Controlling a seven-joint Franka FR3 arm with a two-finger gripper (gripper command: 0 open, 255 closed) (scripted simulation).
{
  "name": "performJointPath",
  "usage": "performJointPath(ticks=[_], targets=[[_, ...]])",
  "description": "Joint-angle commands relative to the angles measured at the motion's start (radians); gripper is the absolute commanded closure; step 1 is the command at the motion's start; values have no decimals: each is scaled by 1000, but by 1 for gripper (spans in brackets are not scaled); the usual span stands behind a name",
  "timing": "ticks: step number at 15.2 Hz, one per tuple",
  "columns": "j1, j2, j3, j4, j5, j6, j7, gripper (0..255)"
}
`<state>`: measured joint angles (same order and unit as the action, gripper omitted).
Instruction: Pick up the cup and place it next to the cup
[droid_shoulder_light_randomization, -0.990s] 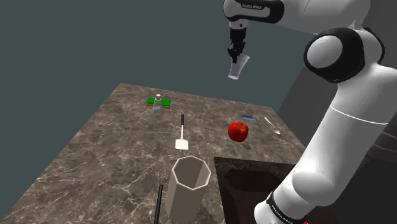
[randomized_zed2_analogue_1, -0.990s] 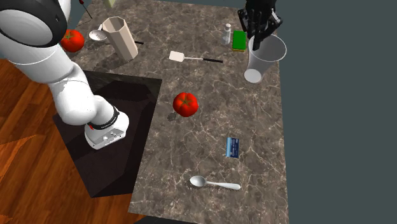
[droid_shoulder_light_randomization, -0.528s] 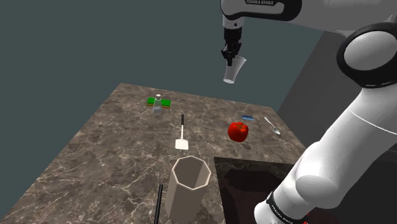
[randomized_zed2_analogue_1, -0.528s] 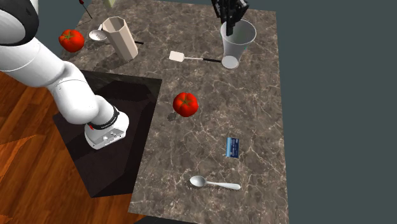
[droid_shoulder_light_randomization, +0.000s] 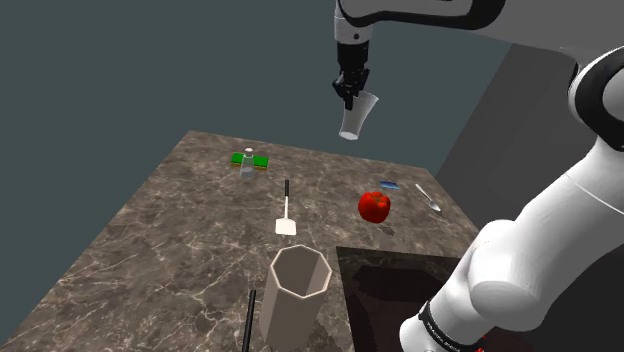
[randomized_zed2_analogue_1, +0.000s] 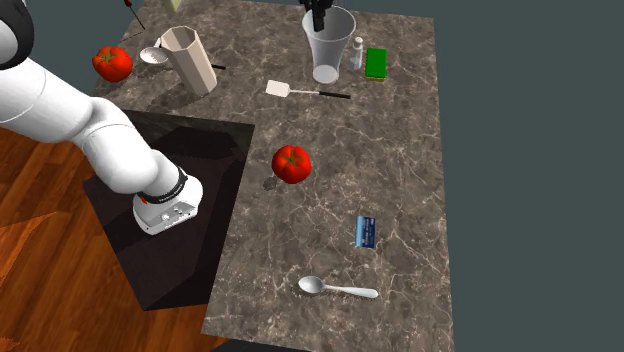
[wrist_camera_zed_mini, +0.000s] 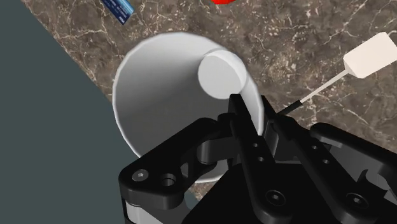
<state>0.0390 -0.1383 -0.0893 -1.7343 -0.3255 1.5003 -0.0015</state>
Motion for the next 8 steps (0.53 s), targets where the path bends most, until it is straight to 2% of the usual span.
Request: performJointPath(ticks=[1, 8], targets=[[19, -10, 25, -9, 7, -15, 44, 255], [92, -40, 126, -30, 45, -74, 207, 255]])
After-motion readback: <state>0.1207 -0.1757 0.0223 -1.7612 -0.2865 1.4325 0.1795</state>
